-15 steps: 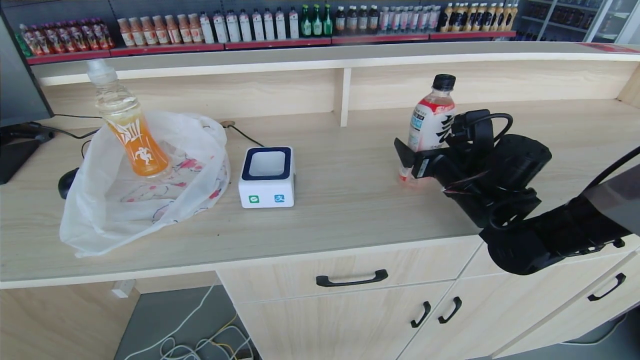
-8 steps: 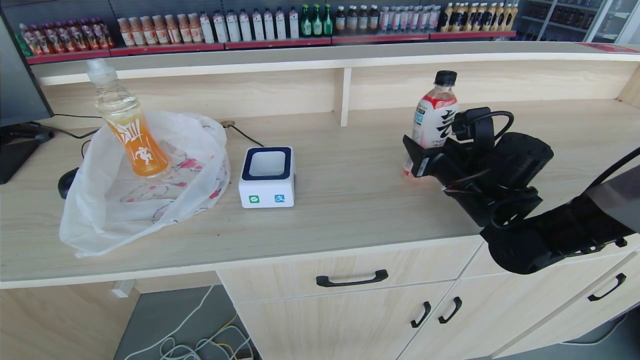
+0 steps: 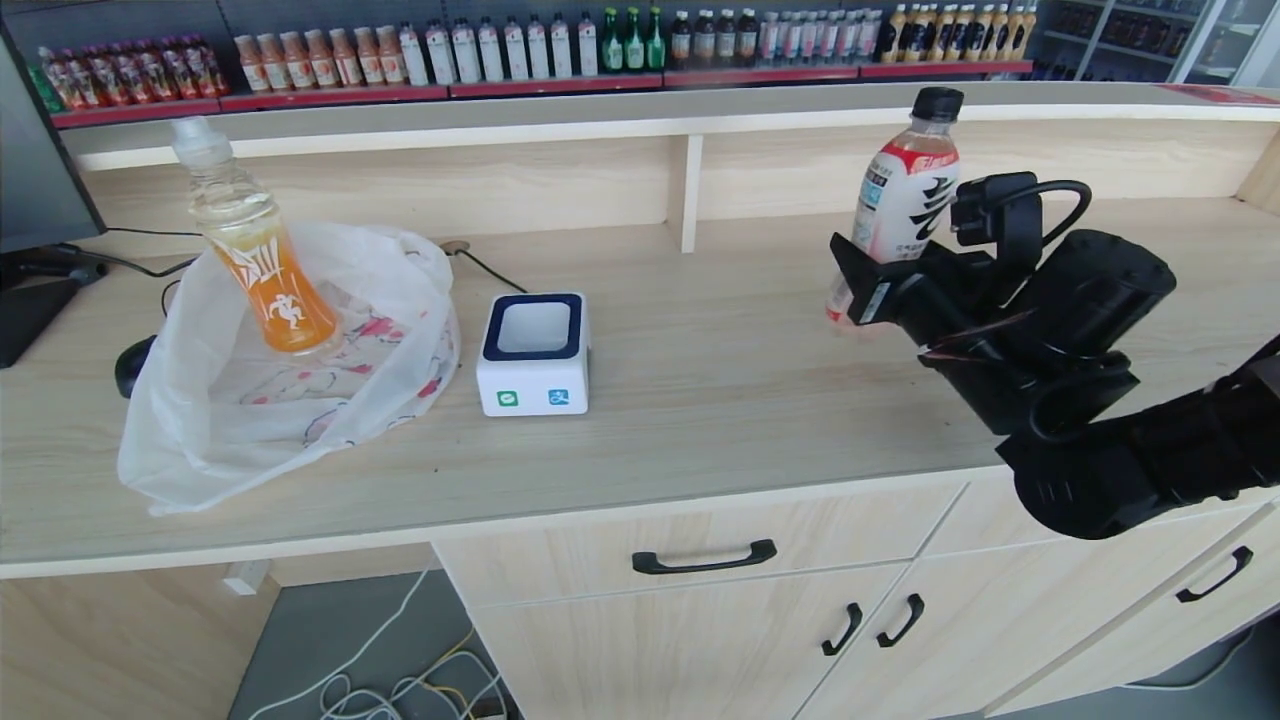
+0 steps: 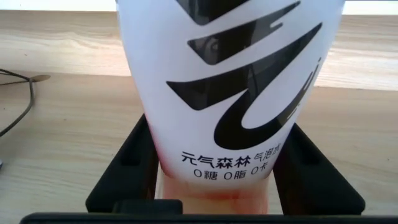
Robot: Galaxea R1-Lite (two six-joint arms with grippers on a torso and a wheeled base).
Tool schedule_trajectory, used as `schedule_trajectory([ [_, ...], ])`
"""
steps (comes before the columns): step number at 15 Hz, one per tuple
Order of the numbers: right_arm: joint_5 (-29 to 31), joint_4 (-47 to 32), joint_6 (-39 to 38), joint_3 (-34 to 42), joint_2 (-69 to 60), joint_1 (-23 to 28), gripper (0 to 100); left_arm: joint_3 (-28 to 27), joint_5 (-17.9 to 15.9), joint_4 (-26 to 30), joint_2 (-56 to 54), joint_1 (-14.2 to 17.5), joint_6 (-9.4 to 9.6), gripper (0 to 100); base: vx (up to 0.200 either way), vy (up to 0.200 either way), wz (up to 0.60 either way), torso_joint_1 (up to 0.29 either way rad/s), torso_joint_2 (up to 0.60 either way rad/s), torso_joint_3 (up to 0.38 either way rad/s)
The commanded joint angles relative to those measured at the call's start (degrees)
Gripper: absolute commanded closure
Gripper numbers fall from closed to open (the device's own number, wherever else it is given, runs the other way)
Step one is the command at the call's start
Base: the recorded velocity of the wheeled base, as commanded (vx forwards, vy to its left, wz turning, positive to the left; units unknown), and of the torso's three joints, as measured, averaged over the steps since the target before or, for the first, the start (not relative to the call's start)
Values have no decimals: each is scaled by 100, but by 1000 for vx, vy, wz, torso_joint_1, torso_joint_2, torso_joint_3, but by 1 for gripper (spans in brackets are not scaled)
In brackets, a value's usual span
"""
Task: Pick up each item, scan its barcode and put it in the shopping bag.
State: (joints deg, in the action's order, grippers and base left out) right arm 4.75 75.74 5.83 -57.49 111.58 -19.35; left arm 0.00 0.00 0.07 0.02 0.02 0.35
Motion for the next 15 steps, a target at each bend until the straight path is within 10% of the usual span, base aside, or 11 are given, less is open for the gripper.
schedule_trajectory([
  [1, 17, 11, 24, 361, -479, -8, 100, 0, 0, 1, -2, 6, 0, 0, 0, 0, 0, 0, 0, 0],
  [6, 17, 81, 15, 2154, -1675, -351, 100, 0, 0, 1, -2, 6, 0, 0, 0, 0, 0, 0, 0, 0],
  [15, -45, 108, -196, 3068, -2501, -588, 100, 0, 0, 1, -2, -2, 0, 0, 0, 0, 0, 0, 0, 0],
])
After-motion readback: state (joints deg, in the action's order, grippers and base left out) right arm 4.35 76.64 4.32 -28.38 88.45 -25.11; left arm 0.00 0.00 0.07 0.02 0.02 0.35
